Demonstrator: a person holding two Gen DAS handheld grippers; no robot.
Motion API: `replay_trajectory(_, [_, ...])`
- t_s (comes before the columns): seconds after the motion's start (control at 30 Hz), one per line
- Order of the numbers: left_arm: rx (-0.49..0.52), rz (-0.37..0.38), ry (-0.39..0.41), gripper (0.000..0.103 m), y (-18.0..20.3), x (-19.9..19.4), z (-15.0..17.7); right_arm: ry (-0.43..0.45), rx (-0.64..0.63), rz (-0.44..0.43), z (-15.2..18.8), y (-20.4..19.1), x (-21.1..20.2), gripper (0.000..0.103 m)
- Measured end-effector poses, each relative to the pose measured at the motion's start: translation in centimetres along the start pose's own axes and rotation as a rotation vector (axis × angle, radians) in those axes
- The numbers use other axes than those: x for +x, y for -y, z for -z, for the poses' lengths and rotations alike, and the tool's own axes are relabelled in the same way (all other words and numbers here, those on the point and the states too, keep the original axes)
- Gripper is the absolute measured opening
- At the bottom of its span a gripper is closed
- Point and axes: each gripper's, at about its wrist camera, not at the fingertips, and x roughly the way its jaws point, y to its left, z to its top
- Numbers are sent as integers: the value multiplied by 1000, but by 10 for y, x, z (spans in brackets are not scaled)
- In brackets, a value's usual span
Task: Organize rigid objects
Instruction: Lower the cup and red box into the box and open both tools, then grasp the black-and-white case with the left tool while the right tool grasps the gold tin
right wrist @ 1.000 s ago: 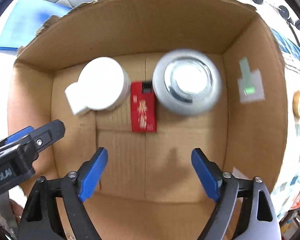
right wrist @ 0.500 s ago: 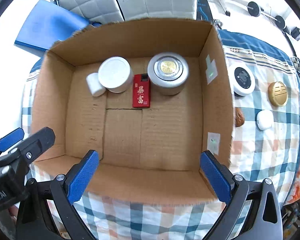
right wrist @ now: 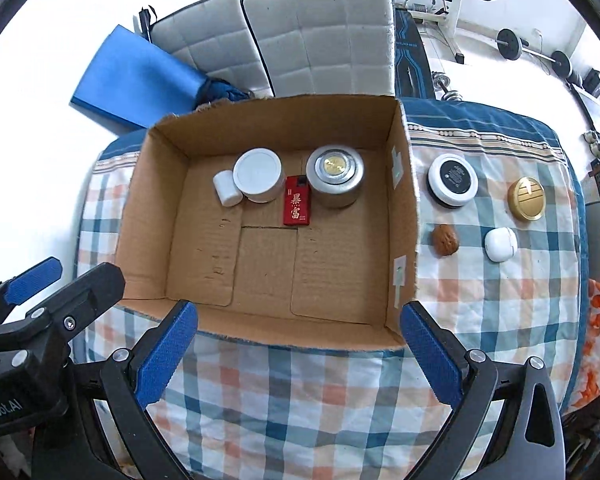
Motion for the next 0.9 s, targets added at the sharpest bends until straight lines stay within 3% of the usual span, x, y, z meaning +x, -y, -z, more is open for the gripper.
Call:
replay_trajectory(0.2, [74, 58, 29, 103, 63, -7, -12, 25, 79, 13, -3, 59, -27, 103])
replay_trajectory(0.37, [149, 92, 9, 103, 135, 19, -34, 43, 188, 104, -11, 142, -38, 103])
replay_trajectory(0.5, [205, 98, -39, 103, 192, 58, -56, 27, 289, 162, -25, 215, -30, 103])
replay_trajectory(0.63, [228, 89, -114, 103, 237, 106, -84, 1, 356, 166, -42, 272, -9, 103])
replay_trajectory(0.9, [238, 42, -277, 103, 279, 209, -124, -61, 431, 130, -76, 339, 54, 103])
